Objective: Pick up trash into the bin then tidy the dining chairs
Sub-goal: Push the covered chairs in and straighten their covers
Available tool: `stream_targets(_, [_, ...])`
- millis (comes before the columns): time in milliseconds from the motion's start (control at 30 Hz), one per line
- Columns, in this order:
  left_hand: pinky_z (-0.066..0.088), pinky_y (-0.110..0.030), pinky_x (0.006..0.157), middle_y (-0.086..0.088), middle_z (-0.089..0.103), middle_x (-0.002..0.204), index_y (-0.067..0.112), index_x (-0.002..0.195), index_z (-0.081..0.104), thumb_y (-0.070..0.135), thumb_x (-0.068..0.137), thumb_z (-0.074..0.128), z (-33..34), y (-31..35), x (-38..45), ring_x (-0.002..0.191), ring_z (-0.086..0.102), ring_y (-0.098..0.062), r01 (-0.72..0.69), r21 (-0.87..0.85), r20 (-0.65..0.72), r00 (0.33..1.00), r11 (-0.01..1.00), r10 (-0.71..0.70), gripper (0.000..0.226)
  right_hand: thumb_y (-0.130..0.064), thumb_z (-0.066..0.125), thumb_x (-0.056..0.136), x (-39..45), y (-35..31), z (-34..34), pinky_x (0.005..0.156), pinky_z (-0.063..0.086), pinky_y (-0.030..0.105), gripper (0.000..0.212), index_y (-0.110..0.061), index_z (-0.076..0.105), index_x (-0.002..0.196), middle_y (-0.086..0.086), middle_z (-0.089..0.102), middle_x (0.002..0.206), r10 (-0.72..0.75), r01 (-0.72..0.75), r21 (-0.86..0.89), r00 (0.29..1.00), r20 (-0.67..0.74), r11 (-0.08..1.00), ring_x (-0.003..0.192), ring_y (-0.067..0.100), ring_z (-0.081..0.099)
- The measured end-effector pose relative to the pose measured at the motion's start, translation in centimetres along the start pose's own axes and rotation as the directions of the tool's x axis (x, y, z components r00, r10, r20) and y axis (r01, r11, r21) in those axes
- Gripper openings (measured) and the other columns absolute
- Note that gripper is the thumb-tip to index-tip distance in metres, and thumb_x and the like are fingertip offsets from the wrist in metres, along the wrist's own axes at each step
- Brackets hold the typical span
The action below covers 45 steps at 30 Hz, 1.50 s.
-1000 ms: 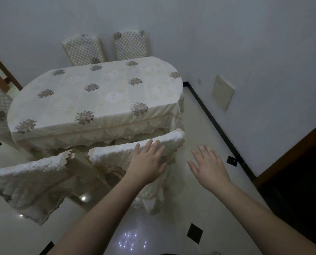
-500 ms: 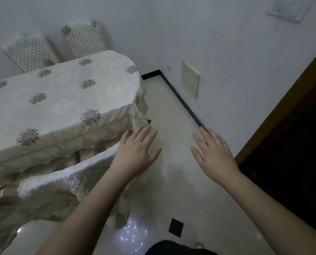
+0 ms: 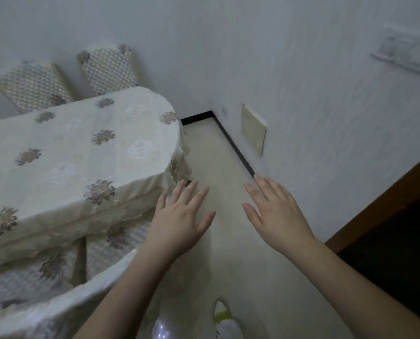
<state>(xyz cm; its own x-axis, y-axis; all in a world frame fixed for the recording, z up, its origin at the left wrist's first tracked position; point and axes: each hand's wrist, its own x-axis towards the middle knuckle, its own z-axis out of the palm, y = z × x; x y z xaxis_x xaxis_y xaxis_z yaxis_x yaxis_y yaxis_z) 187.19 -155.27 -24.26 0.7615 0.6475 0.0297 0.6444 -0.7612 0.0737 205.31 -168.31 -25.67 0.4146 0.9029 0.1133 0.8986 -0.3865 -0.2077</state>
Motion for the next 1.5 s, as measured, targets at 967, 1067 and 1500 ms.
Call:
stream_targets(967, [0.018, -0.044, 0.113, 0.008, 0.031, 0.153, 0.038, 0.146, 0.025, 0.067, 0.077, -0.007, -14.9, -4.5, 49.1, 0.143, 0.023, -0.017, 0.062, 0.118, -0.258, 0.966, 0.991, -0.030, 0.082, -0.064, -0.004, 0.081, 49.5, 14.4, -10.8, 0.114, 0.019, 0.038, 0.084, -0.027, 0.031, 0.147, 0.004, 0.029, 0.155, -0.158, 0.143, -0.142, 0.982, -0.104, 0.979, 0.141, 0.023, 0.027])
stream_targets(1067, [0.018, -0.044, 0.114, 0.007, 0.030, 0.154, 0.037, 0.147, 0.024, 0.066, 0.078, -0.005, -15.2, -6.5, 51.8, 0.143, 0.022, -0.017, 0.113, 0.127, -0.265, 0.961, 0.986, -0.076, 0.080, -0.065, -0.011, 0.075, 54.5, 13.8, -10.9, 0.115, 0.014, 0.036, 0.089, -0.030, 0.022, 0.150, 0.001, 0.020, 0.158, -0.189, 0.176, -0.119, 0.976, -0.105, 0.977, 0.144, 0.023, 0.019])
stream_targets(1500, [0.026, -0.049, 0.111, 0.001, 0.040, 0.150, 0.031, 0.143, 0.038, 0.053, 0.088, 0.006, -14.7, -22.0, 66.8, 0.139, 0.033, -0.024, 0.306, 0.118, -0.335, 0.908, 0.945, -0.252, 0.068, -0.064, 0.001, 0.085, 77.7, 5.9, -7.6, 0.111, 0.025, 0.040, 0.081, -0.023, 0.037, 0.145, 0.004, 0.036, 0.151, -0.343, 0.326, -0.127, 0.928, -0.147, 0.937, 0.137, 0.026, 0.033])
